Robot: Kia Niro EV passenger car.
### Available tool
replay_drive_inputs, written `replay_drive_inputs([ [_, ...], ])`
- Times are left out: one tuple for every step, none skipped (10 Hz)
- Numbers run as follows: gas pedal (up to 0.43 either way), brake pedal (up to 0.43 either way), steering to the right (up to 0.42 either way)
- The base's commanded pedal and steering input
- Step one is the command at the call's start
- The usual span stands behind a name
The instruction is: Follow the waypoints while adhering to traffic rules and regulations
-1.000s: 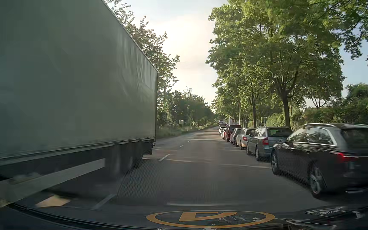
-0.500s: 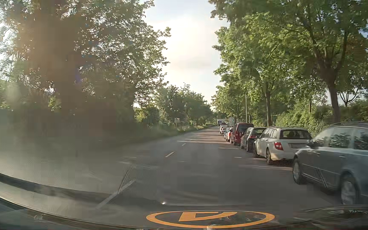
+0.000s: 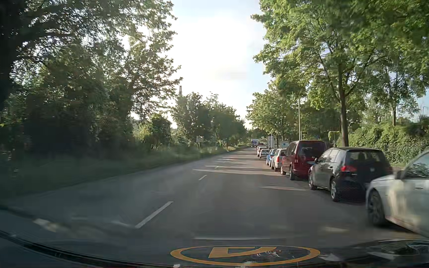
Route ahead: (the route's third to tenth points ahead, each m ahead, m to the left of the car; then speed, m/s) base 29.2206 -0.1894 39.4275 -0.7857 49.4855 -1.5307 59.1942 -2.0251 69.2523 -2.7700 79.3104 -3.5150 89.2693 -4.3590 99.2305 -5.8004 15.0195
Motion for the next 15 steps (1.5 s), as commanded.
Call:
replay_drive_inputs([
  [0.177, 0.0, 0.005],
  [0.177, 0.0, 0.005],
  [0.177, 0.0, 0.005],
  [0.177, 0.0, 0.005],
  [0.177, 0.0, 0.005],
  [0.177, 0.0, 0.005],
  [0.177, 0.0, 0.005],
  [0.177, 0.0, 0.005],
  [0.177, 0.0, 0.005],
  [0.177, 0.0, 0.005],
  [0.177, 0.0, 0.005],
  [0.177, 0.0, 0.005],
  [0.177, 0.0, 0.005],
  [0.177, 0.0, 0.005],
  [0.177, 0.0, 0.005],
])
